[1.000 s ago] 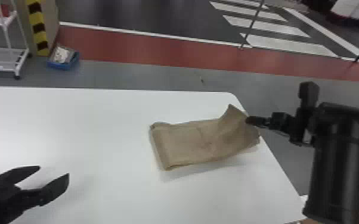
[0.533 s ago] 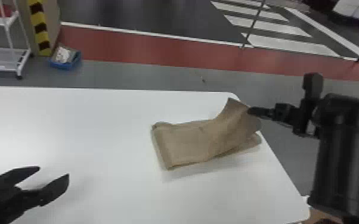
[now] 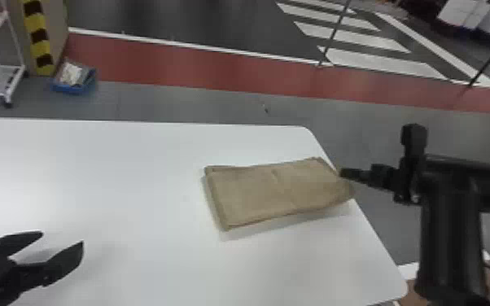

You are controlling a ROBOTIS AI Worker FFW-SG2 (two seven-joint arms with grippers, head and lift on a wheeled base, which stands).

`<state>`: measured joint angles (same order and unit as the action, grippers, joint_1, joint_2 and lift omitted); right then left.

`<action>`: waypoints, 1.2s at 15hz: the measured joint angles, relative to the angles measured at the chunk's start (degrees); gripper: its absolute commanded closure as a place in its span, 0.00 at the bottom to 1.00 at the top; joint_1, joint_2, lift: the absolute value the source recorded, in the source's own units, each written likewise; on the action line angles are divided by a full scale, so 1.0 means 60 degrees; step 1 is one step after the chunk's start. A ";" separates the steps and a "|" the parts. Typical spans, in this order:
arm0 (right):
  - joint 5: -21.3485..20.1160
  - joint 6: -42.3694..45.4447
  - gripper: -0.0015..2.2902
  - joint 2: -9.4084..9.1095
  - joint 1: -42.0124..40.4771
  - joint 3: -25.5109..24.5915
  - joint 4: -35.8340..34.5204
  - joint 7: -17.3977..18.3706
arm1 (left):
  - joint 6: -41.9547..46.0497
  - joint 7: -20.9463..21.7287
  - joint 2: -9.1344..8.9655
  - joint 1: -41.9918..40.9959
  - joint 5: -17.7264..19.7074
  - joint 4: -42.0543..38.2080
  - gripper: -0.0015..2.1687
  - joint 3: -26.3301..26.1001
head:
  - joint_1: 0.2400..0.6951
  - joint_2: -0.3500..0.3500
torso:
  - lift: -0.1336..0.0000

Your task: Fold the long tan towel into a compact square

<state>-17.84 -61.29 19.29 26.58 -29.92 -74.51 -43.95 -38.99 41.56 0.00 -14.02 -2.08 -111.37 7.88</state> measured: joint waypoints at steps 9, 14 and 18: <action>0.0049 -0.0582 0.03 0.0034 -0.0233 -0.0437 -0.0237 -0.0418 | 0.0222 0.0054 0.0000 0.0002 0.0031 0.0173 0.04 0.0098 | 1.00 0.00 | 0.07; -0.0391 0.0230 0.07 0.0082 -0.0132 -0.0167 0.0672 -0.0090 | 0.0301 0.0101 0.0000 -0.0007 0.0062 0.0230 0.04 0.0174 | 1.00 0.00 | 0.07; -0.0346 0.0672 0.32 -0.0079 -0.0110 -0.0027 0.0976 0.0028 | 0.0377 0.0104 0.0000 -0.0021 0.0083 0.0224 0.04 0.0224 | 1.00 0.00 | 0.07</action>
<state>-19.91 -57.26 18.81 25.92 -30.09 -68.66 -43.78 -36.73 42.19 0.00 -14.15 -1.58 -110.03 9.22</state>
